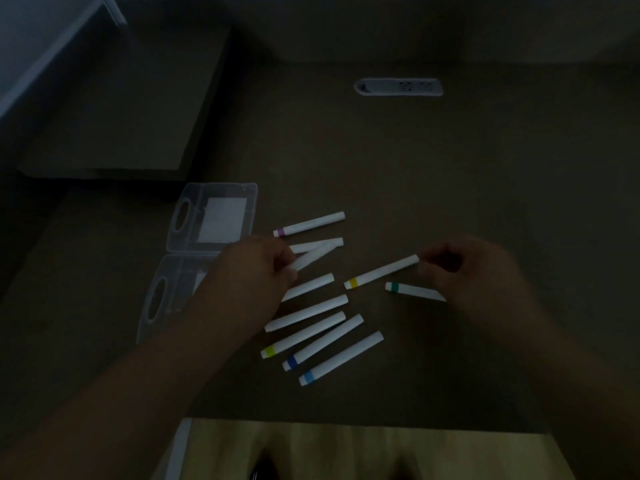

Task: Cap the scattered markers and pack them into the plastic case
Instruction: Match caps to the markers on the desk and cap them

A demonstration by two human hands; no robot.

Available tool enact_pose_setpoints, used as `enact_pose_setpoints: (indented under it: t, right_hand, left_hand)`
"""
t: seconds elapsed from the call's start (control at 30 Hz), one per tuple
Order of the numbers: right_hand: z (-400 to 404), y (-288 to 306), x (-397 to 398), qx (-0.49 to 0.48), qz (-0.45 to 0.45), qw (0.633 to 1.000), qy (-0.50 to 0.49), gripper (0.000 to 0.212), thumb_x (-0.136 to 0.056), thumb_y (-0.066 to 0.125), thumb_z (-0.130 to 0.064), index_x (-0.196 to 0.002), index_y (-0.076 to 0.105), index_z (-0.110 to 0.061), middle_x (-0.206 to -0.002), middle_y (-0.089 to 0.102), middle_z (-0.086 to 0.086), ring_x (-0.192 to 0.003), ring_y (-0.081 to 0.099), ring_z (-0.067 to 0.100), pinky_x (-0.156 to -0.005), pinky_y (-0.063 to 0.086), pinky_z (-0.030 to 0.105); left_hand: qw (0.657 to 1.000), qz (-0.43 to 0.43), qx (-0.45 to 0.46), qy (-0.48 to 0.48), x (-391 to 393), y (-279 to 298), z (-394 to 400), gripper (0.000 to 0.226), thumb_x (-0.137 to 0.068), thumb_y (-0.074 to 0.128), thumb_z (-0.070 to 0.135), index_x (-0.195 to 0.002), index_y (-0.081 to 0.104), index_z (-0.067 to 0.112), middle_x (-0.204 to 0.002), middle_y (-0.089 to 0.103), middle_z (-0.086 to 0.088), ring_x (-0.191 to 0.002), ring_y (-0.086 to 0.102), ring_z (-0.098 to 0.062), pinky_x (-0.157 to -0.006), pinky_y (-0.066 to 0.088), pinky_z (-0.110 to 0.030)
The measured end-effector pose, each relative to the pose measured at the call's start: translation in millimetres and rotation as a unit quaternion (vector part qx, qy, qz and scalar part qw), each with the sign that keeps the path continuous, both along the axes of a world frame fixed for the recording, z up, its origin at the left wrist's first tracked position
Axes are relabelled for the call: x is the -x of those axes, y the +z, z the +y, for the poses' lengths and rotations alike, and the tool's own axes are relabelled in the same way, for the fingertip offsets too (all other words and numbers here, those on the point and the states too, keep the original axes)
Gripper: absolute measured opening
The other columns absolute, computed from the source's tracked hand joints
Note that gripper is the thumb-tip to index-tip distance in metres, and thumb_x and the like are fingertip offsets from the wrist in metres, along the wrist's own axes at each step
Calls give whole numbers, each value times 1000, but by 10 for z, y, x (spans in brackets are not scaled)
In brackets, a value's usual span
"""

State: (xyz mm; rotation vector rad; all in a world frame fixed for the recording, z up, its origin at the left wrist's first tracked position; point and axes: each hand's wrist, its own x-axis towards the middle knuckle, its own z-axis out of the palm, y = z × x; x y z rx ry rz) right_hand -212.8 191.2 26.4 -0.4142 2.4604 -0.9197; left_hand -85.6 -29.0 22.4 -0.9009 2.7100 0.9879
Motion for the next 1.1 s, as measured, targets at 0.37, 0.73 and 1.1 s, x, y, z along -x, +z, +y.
enact_pose_setpoints:
  t: [0.37,0.73,1.1]
  right_hand:
    - [200,-262,-122,-188,97,965,154,26,-93,58,-32,-119,58,-37,-115,49,-14,-105,44,3,-94,42,25]
    - [39,-350,-222,-114,137,963,200,29,-92,59,-33,-120,57,-39,-124,51,-15,-115,44,4,-102,39,28]
    - [579,-176,-322,-42,88,992,84,56,-88,61,-48,-139,41,-39,-144,40,-10,-135,37,11,-109,40,42]
  left_hand:
    - [979,-118,151,-73,171,-227,6,18,-94,60,26,-111,65,27,-104,60,4,-93,55,-9,-83,47,-26]
    - [994,-31,104,8,142,-178,10,29,-88,69,28,-116,64,28,-108,58,7,-94,58,-11,-88,51,-33]
    - [988,30,88,-121,-18,119,724,68,-86,64,49,-145,34,35,-149,38,10,-130,34,-3,-103,26,-25]
